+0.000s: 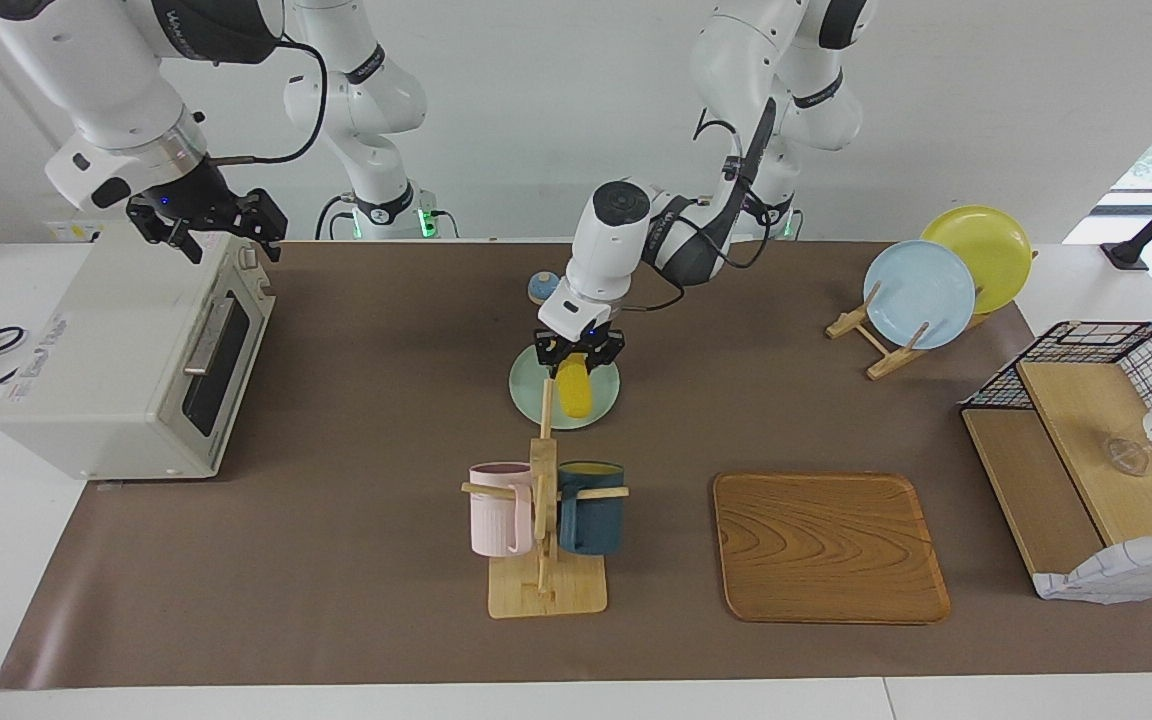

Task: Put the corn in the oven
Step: 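Carry the corn with the left gripper over the green plate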

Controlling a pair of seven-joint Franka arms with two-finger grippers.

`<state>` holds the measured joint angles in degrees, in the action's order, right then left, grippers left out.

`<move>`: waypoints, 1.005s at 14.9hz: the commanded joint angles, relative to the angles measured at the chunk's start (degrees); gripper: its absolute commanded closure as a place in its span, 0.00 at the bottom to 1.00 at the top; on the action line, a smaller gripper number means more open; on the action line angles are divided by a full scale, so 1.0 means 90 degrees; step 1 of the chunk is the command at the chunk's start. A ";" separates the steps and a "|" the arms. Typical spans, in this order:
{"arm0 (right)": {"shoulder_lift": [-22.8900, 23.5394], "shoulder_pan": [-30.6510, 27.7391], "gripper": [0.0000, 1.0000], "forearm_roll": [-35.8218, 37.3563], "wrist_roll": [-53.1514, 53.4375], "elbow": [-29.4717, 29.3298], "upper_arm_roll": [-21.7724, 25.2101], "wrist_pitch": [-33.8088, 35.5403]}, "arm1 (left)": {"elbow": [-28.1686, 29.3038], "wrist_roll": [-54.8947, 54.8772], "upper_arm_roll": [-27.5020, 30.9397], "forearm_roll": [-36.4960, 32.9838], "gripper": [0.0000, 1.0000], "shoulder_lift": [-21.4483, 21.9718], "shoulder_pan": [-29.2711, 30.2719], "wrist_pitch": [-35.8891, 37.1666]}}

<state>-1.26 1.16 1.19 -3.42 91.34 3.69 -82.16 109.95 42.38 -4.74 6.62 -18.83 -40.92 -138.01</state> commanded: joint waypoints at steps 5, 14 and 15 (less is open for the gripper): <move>-0.0134 -0.0051 0.00 -0.0132 0.0097 0.0144 -0.0019 -0.0041 | 0.0303 0.0066 0.0126 0.0017 1.00 0.0091 -0.0199 -0.0319; -0.0134 -0.0051 0.00 -0.0132 0.0097 0.0144 -0.0019 -0.0050 | 0.0342 0.0066 0.0126 0.0017 0.00 0.0100 -0.0189 -0.0271; -0.0134 -0.0051 0.00 -0.0132 0.0097 0.0144 -0.0019 -0.0041 | 0.0333 0.0066 0.0126 0.0017 0.00 0.0100 -0.0180 -0.0271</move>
<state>-1.26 1.16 1.19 -3.42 91.35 3.69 -82.16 111.35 42.65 -4.32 6.62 -18.93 -41.99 -139.49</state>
